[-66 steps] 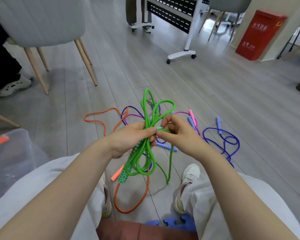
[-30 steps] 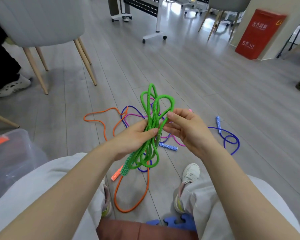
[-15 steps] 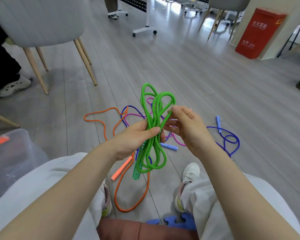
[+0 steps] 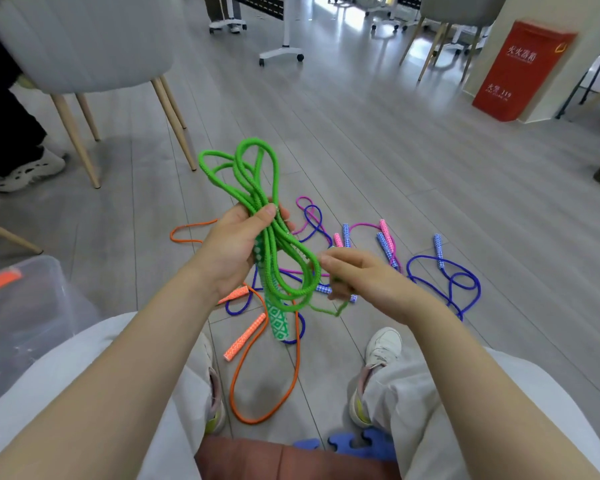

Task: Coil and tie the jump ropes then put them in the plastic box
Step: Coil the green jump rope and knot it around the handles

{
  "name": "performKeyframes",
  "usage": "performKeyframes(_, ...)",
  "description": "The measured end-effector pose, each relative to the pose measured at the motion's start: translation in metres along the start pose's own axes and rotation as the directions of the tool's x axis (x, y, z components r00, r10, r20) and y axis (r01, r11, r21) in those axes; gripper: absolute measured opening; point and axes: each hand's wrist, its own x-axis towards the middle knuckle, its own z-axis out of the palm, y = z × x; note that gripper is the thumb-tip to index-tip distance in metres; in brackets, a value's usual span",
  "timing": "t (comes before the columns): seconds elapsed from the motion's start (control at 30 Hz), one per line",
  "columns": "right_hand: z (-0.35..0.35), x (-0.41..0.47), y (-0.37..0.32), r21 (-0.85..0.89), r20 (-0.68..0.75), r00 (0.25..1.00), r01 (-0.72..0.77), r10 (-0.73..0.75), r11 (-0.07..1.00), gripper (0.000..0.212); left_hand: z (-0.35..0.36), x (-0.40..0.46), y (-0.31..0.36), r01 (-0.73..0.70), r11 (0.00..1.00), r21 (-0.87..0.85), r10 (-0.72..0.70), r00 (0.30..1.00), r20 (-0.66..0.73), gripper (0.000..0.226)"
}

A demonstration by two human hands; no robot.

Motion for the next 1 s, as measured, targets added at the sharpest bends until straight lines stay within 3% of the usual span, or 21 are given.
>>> performKeyframes(0.1,-0.002,0.001,-0.001,0.054,-0.068,0.996,0.068,-0.065,0.996,0.015,-0.002,0.001,-0.001,0.004,0.999,0.047,-0.004,1.000,-0.008,0.017)
performKeyframes(0.27,0.008,0.006,0.003,0.139,0.057,0.996,0.065,-0.074,0.988,0.009,0.009,-0.003,-0.008,0.029,0.999,0.038,-0.031,0.998,0.053,0.017)
performKeyframes(0.53,0.013,0.010,0.002,0.247,0.025,0.999,0.025,-0.032,0.969,0.012,0.009,-0.002,-0.009,0.030,0.999,0.043,-0.032,0.999,0.038,0.015)
performKeyframes(0.77,0.015,0.010,-0.003,0.267,-0.259,0.965,0.119,-0.047,0.956,0.003,0.010,-0.004,-0.021,0.015,0.974,0.225,-0.045,0.991,0.129,0.020)
performKeyframes(0.9,0.019,0.018,0.009,0.072,-0.406,0.913,0.060,-0.026,0.996,0.019,0.013,-0.005,-0.027,0.001,0.953,0.301,-0.039,0.992,0.119,0.019)
performKeyframes(1.0,0.019,0.019,0.009,0.069,-0.407,0.912,0.078,-0.043,0.995,0.022,0.013,-0.005,-0.028,0.004,0.956,0.292,-0.034,0.995,0.099,0.016)
